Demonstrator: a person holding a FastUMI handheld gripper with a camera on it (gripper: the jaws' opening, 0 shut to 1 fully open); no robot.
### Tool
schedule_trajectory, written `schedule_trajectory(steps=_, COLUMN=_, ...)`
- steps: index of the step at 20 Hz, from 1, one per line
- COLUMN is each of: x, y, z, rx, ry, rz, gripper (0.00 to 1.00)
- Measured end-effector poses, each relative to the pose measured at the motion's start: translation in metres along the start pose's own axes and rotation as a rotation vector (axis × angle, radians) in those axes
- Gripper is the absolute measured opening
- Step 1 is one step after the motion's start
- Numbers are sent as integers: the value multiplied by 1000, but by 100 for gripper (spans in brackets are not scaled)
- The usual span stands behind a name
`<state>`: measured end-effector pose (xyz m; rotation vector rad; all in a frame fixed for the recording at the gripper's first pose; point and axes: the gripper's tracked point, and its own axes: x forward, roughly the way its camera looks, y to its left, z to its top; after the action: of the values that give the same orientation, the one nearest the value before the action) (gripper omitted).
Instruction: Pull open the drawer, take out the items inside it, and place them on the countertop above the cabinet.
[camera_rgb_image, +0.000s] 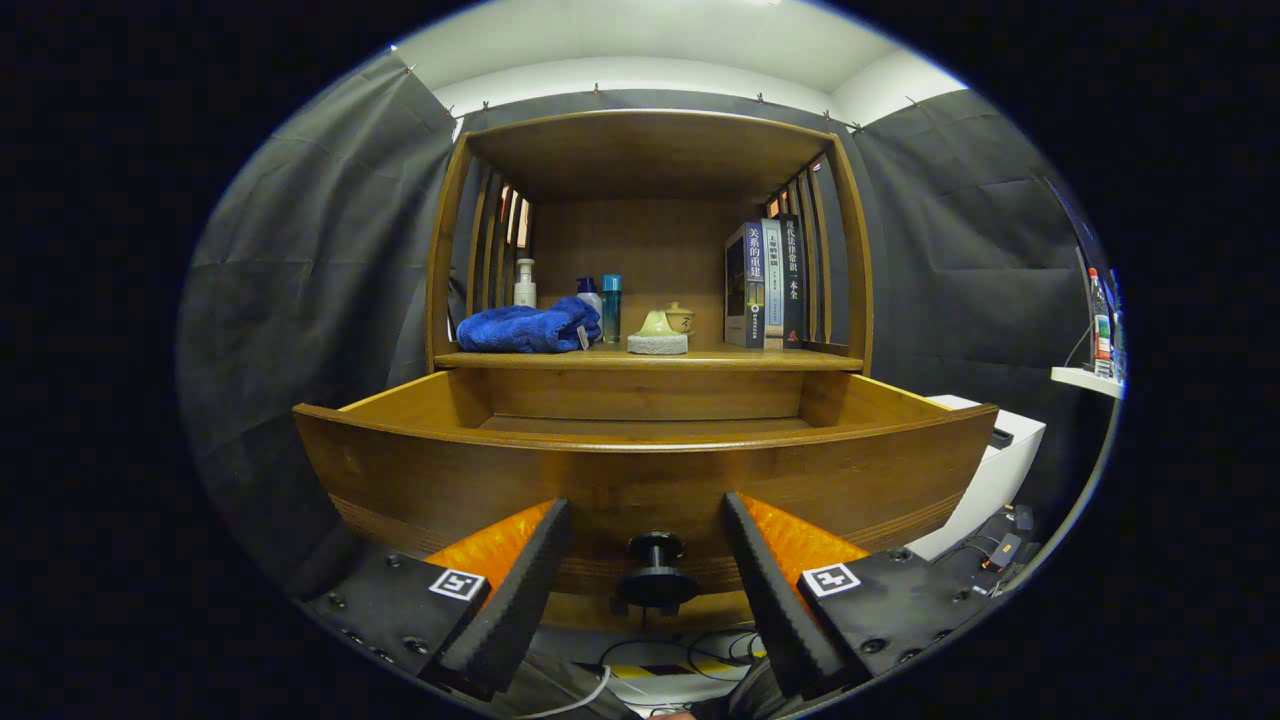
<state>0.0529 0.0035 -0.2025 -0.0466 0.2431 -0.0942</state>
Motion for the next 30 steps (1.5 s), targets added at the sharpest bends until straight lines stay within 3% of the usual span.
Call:
schedule_trajectory(steps=9, x=35, y=2, z=10, rx=15, ry=5, rz=-4, gripper=100)
schedule_trajectory(steps=30, x=187, y=8, z=38, rx=20, ry=-13, rz=-17, gripper=99)
